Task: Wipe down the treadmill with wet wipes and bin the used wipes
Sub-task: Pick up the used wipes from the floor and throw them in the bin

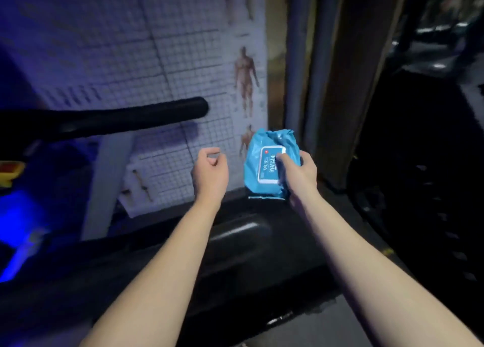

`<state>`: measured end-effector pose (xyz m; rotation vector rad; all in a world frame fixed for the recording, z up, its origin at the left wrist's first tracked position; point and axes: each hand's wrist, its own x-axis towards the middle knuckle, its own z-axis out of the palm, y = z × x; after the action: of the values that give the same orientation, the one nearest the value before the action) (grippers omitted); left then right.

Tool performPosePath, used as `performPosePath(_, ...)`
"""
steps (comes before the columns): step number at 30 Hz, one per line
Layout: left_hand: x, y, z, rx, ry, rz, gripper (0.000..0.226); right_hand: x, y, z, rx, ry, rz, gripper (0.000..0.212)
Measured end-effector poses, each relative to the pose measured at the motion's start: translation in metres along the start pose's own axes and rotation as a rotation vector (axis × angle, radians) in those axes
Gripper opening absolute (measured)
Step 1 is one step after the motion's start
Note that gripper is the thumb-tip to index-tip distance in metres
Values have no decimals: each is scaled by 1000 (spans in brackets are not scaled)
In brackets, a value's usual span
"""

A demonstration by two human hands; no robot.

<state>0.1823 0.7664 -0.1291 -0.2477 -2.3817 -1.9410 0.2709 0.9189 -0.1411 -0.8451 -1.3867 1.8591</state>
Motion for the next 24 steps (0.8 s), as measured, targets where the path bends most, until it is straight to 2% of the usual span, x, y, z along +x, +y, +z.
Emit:
performPosePath(3,33,0,-110,101,194,36,14,-12,13,107,-44,-212,-17,53)
performPosePath(5,39,-2,-199,263,320,49,20,-37,22,181,-93,-398,8,65)
performPosePath(8,42,-9,-332,453,534,-10,34,-92,42,288,-151,-692,37,55)
performPosePath(11,38,-20,-441,519,696,-80,46,-162,70,382,-237,-910,-6,45)
performPosePath(13,37,-29,-494,545,753,-99,43,-209,84,435,-275,-996,-75,44)
performPosePath(17,41,-51,-574,537,837,-126,17,-286,97,534,-322,-1146,-201,34)
performPosePath(20,46,-70,-627,614,877,-91,14,-326,102,601,-327,-1265,-305,31)
performPosePath(24,59,-83,-683,716,859,-28,9,-359,120,666,-334,-1442,-240,25)
